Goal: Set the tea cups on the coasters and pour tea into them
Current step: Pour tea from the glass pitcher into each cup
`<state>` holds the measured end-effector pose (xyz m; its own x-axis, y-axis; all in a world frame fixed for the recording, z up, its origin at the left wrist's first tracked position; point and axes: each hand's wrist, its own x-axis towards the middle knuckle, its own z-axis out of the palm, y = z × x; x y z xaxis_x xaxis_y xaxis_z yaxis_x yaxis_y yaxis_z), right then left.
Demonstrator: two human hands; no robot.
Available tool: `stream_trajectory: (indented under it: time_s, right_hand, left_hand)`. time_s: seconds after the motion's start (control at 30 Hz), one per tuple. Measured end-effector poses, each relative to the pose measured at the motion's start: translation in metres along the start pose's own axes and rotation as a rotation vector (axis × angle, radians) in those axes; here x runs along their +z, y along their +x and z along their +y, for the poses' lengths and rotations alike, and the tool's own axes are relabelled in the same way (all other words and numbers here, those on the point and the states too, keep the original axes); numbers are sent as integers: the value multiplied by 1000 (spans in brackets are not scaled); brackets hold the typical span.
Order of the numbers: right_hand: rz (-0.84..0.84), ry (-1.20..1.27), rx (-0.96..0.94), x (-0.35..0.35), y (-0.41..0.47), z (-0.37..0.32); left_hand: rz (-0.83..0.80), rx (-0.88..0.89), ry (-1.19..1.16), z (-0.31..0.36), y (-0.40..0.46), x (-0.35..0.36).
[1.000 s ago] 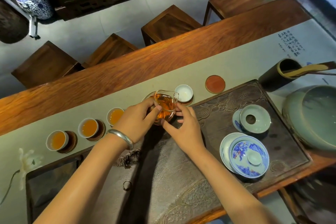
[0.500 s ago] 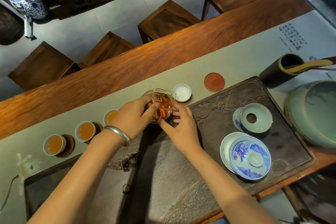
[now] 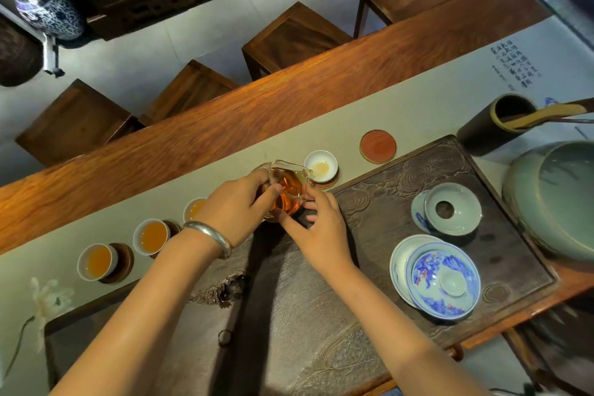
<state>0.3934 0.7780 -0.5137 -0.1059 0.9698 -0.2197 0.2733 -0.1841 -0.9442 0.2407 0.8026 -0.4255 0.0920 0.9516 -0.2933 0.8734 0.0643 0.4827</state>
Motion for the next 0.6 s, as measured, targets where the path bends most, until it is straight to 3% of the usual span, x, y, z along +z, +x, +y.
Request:
stream_trajectory:
  time_s: [0.6]
  right_hand:
    - [10, 11, -1, -4, 3, -2]
  left_hand:
    - [3, 23, -3, 2, 6, 1]
